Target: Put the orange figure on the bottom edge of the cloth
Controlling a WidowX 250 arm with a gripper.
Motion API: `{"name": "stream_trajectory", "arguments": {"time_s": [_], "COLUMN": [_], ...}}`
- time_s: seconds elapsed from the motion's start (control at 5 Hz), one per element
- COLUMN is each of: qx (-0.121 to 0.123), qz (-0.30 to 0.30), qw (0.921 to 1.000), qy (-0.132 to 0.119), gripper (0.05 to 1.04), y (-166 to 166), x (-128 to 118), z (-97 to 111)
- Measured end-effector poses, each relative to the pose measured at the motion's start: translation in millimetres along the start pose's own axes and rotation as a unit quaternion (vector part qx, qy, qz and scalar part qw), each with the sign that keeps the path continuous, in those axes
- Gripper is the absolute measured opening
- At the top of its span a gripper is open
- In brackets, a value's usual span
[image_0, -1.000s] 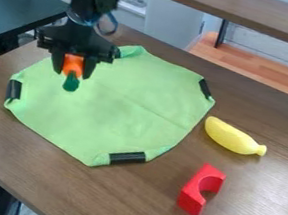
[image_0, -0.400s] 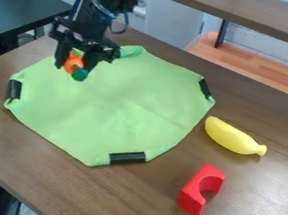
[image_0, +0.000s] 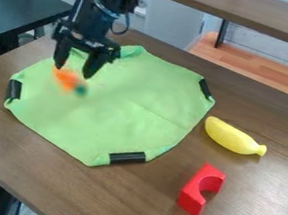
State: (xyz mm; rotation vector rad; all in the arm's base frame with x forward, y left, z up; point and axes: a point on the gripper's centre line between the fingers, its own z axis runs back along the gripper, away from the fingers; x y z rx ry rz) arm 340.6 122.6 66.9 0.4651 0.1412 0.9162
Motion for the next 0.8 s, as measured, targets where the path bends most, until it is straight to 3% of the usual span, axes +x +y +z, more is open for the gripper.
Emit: {"name": "stream_trajectory", "arguments": {"time_s": [0.2, 0.4, 0.6, 0.8], "qx": [-0.012, -0.037, -0.119, -0.261], "qz": [-0.041, -0.102, -0.162, -0.18], "qw": [0.999, 0.9932, 0.9775, 0.9467], "qy": [-0.012, -0.041, -0.062, -0.058], "gripper": [1.006, 1.001, 1.001, 1.001], "y": [0.0, -1.5, -4.9, -19.8], "x": [-5.9, -10.8, -21.9, -38.1], "z": [-3.7, 6.2, 30.9, 80.2]}}
